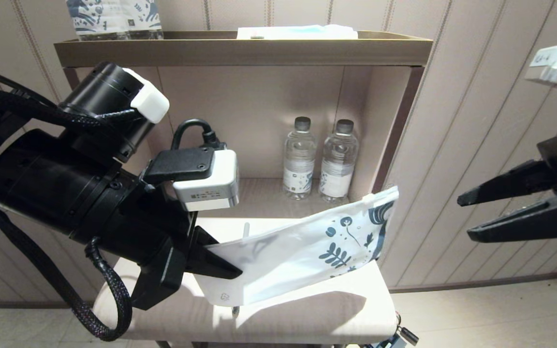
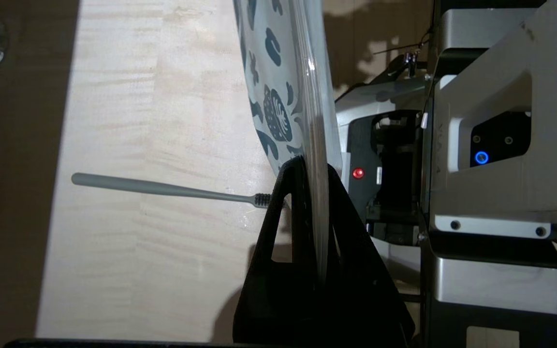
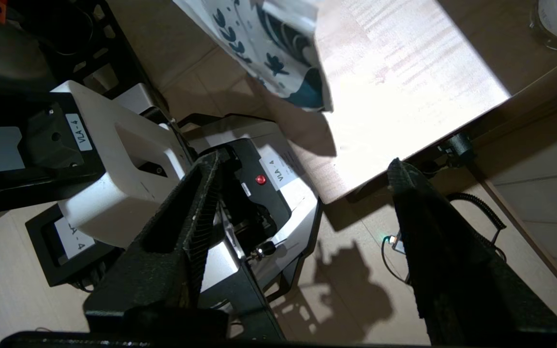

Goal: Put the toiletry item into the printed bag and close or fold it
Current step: Hand it to the other hand

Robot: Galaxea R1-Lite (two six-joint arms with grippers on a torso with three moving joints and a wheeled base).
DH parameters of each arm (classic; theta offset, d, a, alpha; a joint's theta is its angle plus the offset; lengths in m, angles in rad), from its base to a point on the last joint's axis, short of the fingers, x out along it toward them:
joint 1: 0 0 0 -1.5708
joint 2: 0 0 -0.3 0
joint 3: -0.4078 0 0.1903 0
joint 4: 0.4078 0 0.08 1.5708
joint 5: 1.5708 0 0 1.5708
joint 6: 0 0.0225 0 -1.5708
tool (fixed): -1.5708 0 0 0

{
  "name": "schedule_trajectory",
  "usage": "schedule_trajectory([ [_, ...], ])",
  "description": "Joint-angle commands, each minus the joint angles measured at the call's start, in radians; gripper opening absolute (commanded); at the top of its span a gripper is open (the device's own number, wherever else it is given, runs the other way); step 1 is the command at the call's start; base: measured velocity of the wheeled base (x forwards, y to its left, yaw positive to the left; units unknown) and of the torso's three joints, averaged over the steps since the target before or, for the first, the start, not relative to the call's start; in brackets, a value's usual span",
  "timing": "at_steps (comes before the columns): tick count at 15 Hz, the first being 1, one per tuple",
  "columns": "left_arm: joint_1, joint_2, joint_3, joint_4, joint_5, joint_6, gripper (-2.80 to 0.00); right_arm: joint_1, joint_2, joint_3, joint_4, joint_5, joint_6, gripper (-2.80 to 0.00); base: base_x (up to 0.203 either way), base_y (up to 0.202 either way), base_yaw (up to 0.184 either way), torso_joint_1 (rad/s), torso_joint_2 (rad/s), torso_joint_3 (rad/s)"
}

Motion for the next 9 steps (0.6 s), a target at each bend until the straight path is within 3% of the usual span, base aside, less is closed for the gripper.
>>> schedule_trajectory([
  [1,0.001,-0.002,-0.001,0.001,-0.009,0.001,-2.8,0.007,0.001,0.0,0.005,0.003,-0.003,0.0,0.0,0.0,0.0,0.0,0.0,0.0],
  [6,0.0,-0.042,0.049,0.016,-0.151,0.005,-2.8,0.151,0.027,0.036,-0.017,0.008,-0.041,0.0,0.0,0.0,0.0,0.0,0.0,0.0],
  [7,-0.004,-0.062,0.079,0.017,-0.198,0.019,-2.8,0.168,0.027,0.059,-0.051,0.015,-0.044,0.0,0.0,0.0,0.0,0.0,0.0,0.0],
  [9,-0.031,-0.078,0.115,0.02,-0.216,0.066,-2.8,0.19,0.033,0.077,-0.084,0.019,-0.054,0.0,0.0,0.0,0.0,0.0,0.0,0.0],
])
